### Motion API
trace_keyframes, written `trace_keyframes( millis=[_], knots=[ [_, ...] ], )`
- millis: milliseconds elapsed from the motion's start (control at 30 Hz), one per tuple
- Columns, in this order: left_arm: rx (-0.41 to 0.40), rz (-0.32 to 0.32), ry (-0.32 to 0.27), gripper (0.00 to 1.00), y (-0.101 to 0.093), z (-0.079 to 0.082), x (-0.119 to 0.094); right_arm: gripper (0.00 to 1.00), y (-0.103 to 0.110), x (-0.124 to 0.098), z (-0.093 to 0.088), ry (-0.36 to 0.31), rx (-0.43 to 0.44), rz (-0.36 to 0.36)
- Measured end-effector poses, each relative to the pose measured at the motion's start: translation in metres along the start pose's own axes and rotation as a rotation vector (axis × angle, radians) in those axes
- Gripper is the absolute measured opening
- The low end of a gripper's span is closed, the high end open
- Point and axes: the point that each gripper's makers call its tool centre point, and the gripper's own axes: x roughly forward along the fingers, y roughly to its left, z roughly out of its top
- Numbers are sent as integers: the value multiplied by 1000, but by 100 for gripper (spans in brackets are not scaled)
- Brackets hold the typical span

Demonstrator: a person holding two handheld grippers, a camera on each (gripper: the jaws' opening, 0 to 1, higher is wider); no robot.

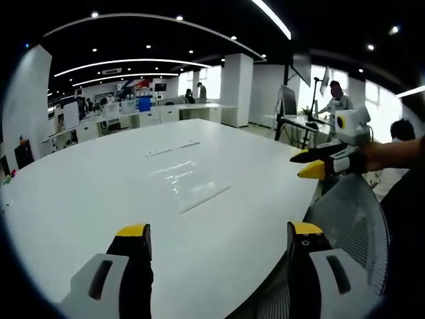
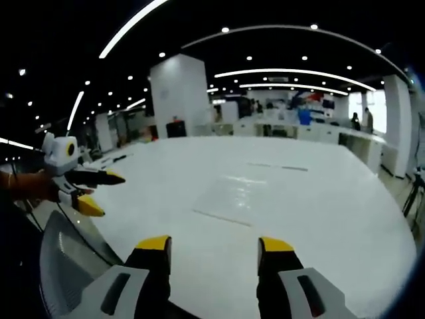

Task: Open the resealable bag by pulling the two sides of the seal apart until the entire bag opening is separated and visibly accessible.

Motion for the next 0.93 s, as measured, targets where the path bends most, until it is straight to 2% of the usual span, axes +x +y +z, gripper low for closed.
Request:
trace_keyframes(
  millis=[933],
  knots=[
    [-3,-3,-1,81,2,1,3,49,1,2,-2,12,12,3]
  ],
)
